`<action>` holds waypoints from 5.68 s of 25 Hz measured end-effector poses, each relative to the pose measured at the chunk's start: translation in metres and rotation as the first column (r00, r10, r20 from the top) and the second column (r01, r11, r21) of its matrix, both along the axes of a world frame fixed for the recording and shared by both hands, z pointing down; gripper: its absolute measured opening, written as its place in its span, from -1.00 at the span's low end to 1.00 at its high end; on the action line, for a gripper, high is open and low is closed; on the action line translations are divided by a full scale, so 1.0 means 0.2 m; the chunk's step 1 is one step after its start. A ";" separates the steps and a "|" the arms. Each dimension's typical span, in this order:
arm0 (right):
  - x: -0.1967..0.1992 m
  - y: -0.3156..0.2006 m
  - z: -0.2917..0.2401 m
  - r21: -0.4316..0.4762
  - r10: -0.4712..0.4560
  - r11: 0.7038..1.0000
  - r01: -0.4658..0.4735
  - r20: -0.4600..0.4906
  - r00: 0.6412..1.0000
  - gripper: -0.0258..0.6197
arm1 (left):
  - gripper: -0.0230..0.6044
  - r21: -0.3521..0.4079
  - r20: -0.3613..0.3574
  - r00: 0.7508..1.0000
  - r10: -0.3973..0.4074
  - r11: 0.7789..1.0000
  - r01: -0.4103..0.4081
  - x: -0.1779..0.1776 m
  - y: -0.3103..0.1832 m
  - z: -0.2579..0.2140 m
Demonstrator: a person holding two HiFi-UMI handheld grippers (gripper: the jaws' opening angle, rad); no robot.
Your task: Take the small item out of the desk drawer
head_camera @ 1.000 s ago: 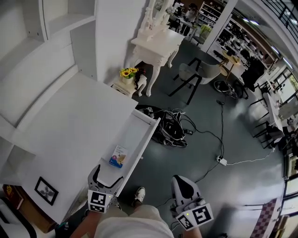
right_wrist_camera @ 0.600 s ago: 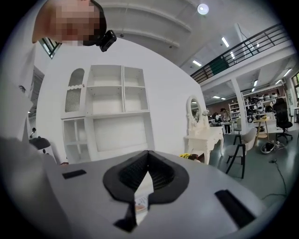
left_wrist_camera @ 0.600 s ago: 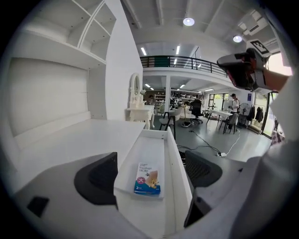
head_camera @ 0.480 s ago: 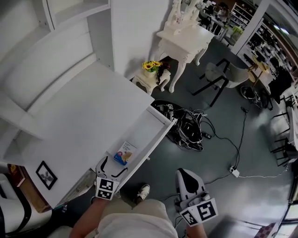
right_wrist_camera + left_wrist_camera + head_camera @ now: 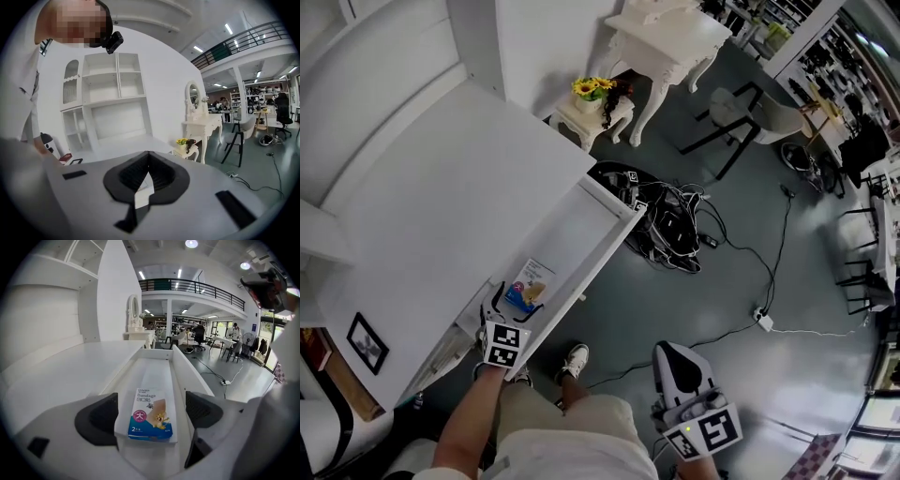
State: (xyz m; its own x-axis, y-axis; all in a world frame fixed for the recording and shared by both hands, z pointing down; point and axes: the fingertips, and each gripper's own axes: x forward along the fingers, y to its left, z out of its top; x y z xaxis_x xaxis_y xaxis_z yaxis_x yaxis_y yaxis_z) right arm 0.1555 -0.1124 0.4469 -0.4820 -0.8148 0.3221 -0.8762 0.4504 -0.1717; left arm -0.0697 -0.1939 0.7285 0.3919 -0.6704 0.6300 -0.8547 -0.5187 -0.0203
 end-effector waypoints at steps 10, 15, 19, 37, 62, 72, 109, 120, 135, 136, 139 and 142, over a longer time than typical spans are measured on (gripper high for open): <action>0.03 0.02 0.18 -0.057 0.016 0.998 -0.015 0.010 1.000 -0.90 | 0.54 -0.113 0.067 0.998 -0.007 0.994 0.015 0.06 -0.06 0.30; 0.08 0.04 0.24 -0.074 0.029 0.997 -0.029 0.008 1.000 -0.90 | 0.54 -0.142 0.108 0.994 -0.027 0.989 0.042 0.06 -0.10 0.39; 0.11 0.04 0.25 -0.080 0.039 0.996 -0.039 0.007 0.999 -0.90 | 0.54 -0.168 0.123 0.992 -0.016 0.985 0.037 0.07 -0.11 0.42; 0.13 0.03 0.28 -0.085 0.039 0.996 -0.037 0.028 0.999 -0.90 | 0.54 -0.227 0.150 0.989 -0.012 0.973 0.046 0.03 -0.14 0.48; 0.13 0.01 0.31 -0.095 0.050 0.994 -0.046 0.036 0.998 -0.90 | 0.48 -0.206 0.092 0.995 0.035 0.978 -0.016 0.04 -0.16 0.47; 0.08 -0.01 0.26 -0.066 0.032 0.997 -0.028 0.053 0.998 -0.90 | 0.49 -0.168 0.052 0.998 0.032 0.985 -0.023 0.08 -0.16 0.33; -0.05 -0.11 -0.23 0.133 -0.104 0.987 0.091 0.095 0.990 -0.90 | 0.49 0.216 -0.248 0.955 -0.160 0.952 0.216 -0.07 -0.15 -0.95; -0.02 -0.14 -0.39 0.213 -0.074 0.976 0.050 0.108 0.991 -0.90 | 0.49 0.405 -0.340 0.930 -0.143 0.870 0.282 -0.20 -0.12 -1.52; 0.02 -0.15 -0.65 0.328 -0.002 0.944 -0.036 0.115 0.993 -0.90 | 0.49 0.588 -0.437 0.888 -0.143 0.702 0.403 -0.56 0.18 -2.17; 0.02 -0.15 -0.66 0.332 0.005 0.942 -0.043 0.115 0.993 -0.90 | 0.49 0.587 -0.444 0.884 -0.149 0.696 0.413 -0.58 0.20 -2.19; 0.05 -0.13 -0.69 0.342 0.029 0.937 -0.067 0.115 0.993 -0.90 | 0.49 0.592 -0.458 0.874 -0.160 0.679 0.434 -0.62 0.24 -2.23; 0.09 -0.12 -0.71 0.350 0.055 0.932 -0.091 0.111 0.992 -0.90 | 0.49 0.598 -0.471 0.867 -0.161 0.665 0.448 -0.66 0.29 -2.26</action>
State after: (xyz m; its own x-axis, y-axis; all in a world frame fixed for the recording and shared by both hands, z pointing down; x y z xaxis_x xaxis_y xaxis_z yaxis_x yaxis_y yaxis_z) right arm 0.1743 -0.1360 0.3050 -0.4310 -0.9015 -0.0390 -0.8960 0.4327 -0.0997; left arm -0.2010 -0.1368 0.2768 0.1765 -0.9683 -0.1765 -0.9780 -0.1927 0.0793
